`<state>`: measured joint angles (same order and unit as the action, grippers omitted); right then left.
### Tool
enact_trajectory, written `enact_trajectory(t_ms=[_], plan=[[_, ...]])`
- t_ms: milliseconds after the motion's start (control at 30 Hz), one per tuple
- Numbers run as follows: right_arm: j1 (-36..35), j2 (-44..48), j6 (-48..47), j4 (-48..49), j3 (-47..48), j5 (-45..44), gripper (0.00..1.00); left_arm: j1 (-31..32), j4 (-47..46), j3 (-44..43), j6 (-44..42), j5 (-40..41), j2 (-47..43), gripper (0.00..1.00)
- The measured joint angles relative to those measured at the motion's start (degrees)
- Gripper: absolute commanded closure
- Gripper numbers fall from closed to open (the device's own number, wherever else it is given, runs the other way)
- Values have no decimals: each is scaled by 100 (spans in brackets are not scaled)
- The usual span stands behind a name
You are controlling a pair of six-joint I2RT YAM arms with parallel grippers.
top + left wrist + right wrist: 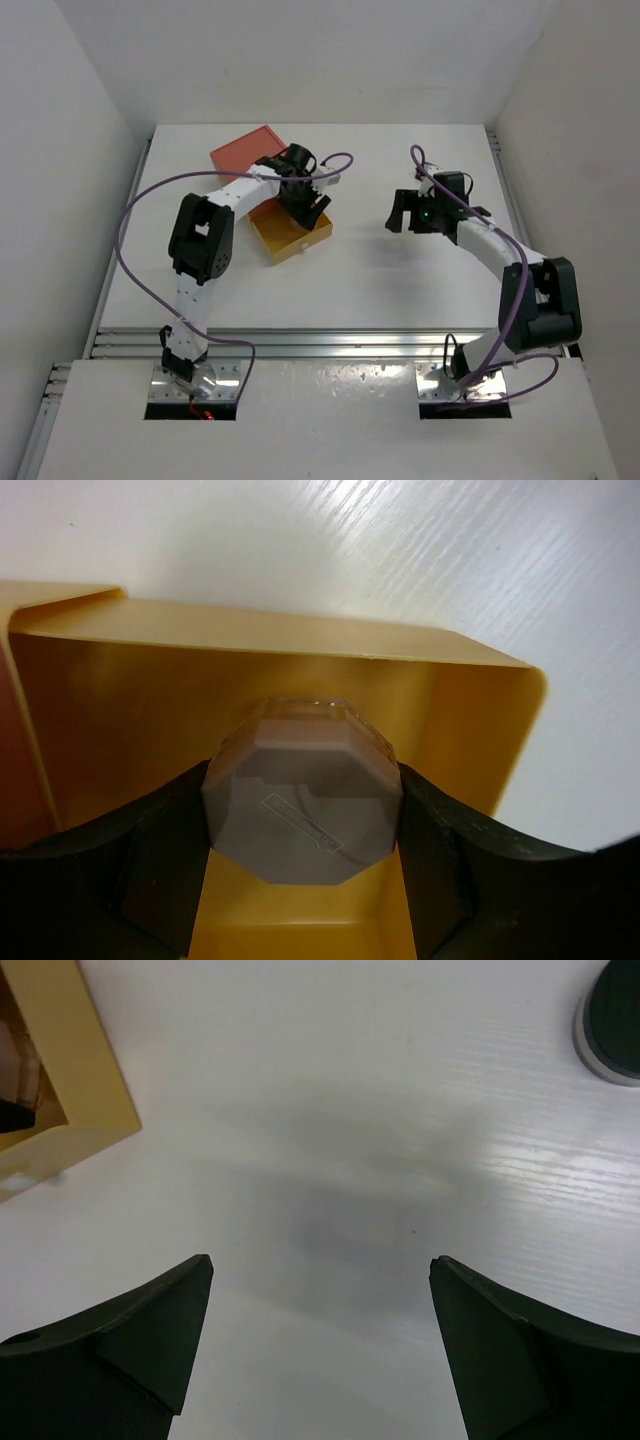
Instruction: Organize the makeup
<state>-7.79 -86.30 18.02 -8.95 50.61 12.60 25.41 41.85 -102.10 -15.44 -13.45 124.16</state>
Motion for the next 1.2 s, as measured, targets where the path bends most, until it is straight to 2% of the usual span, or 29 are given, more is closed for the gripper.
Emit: enact_trajectory(t_ms=[133,200,467,700,967,1067,1200], plan=[[164,-367,63,-254,485,-44,9,0,0,-2,-37,61,68,19],[214,-470,61,-326,675,-103,5,0,-26,-2,-37,66,68,18],[330,-1014,35,-551,1274,-918,5,0,-50,-2,-2,83,59,18],[459,-2494,-227,-662,2559,-2013,5,0,-44,-2,98,90,-181,20],[619,-3901,-457,-741,3812,-2583,5,2,-61,-7,114,-70,-752,20],[632,-4103,-485,-800,3978,-2653,8,2,-61,-7,114,-127,-837,20],[632,-4181,-501,-798,4083,-2708,19,-13,7,-151,125,-166,-844,20]])
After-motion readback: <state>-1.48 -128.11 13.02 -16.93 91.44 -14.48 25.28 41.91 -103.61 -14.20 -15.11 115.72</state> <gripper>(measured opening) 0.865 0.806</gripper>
